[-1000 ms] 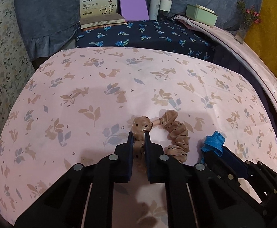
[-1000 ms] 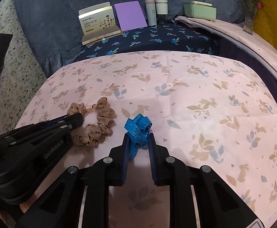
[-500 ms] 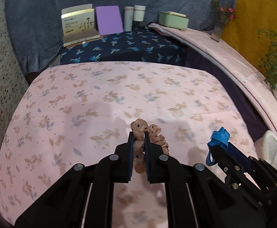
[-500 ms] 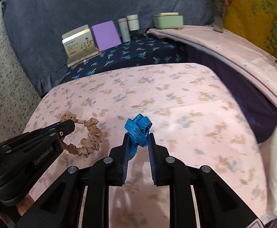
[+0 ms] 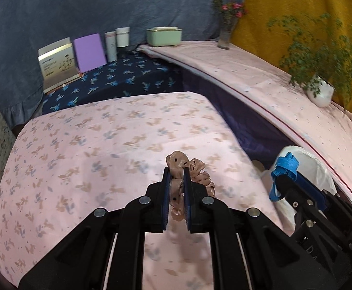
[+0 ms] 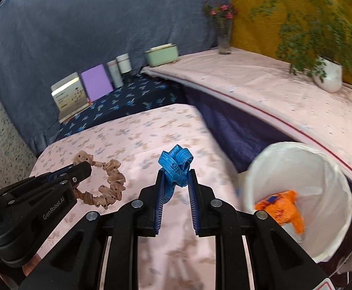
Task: Collect trash
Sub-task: 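Carry the scrunchie with the left tool while the right tool carries the blue item over the bin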
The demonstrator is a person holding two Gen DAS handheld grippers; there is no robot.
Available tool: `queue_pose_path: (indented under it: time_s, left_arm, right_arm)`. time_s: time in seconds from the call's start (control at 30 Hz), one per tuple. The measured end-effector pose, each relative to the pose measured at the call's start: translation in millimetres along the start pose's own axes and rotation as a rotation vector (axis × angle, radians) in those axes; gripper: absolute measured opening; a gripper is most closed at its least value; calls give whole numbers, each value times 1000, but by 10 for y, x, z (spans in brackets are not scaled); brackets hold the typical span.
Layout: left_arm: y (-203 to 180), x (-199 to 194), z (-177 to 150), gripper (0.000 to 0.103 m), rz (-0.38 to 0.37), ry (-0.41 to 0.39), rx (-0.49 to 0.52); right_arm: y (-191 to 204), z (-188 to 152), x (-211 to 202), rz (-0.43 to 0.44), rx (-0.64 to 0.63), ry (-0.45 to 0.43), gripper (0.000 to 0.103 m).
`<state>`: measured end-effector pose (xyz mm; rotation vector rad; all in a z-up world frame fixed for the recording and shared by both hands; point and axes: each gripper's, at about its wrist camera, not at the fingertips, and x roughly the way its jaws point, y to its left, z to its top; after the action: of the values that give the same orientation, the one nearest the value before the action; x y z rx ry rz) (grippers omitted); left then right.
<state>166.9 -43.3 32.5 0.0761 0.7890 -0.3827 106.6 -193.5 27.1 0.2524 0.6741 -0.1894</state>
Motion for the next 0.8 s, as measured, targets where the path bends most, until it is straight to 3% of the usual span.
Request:
queue_pose_path:
  time_s: [0.3, 0.8]
  left_arm:
    - [-754, -162, -31, 10, -64, -16, 106]
    - [-1524, -130, -217, 10, -119, 15, 213]
  right_arm:
    - [-701, -75, -401, -86, 87, -46, 18]
    - [-1449, -281, -672, -175, 169, -73, 18]
